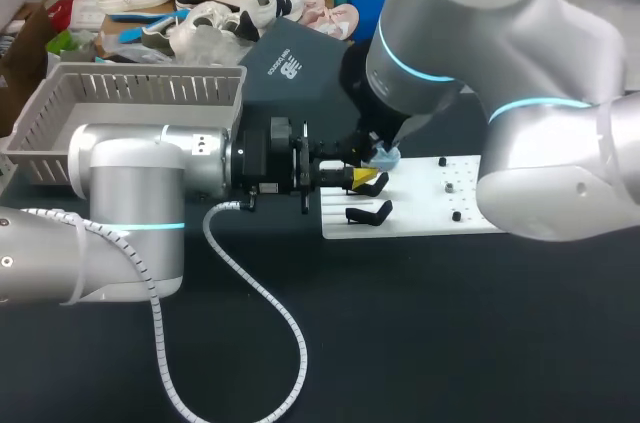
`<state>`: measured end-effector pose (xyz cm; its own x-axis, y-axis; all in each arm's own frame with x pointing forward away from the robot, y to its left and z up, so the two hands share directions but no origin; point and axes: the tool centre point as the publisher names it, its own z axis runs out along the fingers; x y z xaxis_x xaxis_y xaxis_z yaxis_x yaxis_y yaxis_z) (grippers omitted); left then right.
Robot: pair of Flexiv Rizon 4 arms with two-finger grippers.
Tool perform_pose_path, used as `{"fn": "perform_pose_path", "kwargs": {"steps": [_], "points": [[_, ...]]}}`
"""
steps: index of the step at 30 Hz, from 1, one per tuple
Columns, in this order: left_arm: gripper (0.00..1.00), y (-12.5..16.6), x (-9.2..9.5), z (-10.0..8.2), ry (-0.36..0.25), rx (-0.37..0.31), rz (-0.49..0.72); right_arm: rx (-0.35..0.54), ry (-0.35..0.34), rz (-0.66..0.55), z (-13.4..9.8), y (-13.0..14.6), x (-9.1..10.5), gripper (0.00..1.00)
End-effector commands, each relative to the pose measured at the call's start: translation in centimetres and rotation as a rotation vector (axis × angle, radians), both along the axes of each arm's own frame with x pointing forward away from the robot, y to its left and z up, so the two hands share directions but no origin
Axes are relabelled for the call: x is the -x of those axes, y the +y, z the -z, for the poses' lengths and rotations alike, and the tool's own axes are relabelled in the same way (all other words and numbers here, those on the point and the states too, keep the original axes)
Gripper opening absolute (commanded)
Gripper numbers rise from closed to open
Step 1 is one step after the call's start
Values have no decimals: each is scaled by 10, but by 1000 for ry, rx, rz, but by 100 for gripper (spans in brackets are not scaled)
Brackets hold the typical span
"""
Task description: Pick up each earbud case from the left stands, insert the matching earbuds, close the lid, and place the case in the box.
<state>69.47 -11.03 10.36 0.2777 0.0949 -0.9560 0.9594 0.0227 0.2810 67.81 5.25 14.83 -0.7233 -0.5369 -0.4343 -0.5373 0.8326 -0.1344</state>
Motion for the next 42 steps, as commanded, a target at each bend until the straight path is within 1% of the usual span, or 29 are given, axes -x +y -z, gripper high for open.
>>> {"fn": "perform_pose_path", "kwargs": {"steps": [1,5,10,13,14,19,26,30,37,42], "points": [[0,0,2,0,-3,3,-5,0,0,1,-1,1,-1,30],[0,0,2,0,-3,3,-5,-5,-38,9,-12,1,8,31],[0,0,2,0,-3,3,-5,-18,-74,30,-23,-1,9,31],[0,0,2,0,-3,3,-5,-20,-102,61,-27,-5,3,32],[0,0,2,0,-3,3,-5,-36,-103,63,-28,-6,0,32],[0,0,2,0,-3,3,-5,-41,-127,122,-29,-16,-19,31],[0,0,2,0,-3,3,-5,-55,-119,150,-22,-20,-46,31],[0,0,2,0,-3,3,-5,-61,-112,162,-18,-20,-56,29],[0,0,2,0,-3,3,-5,-67,-91,179,-10,-25,-63,28],[0,0,2,0,-3,3,-5,-67,-80,183,-6,-25,-61,27]]}}
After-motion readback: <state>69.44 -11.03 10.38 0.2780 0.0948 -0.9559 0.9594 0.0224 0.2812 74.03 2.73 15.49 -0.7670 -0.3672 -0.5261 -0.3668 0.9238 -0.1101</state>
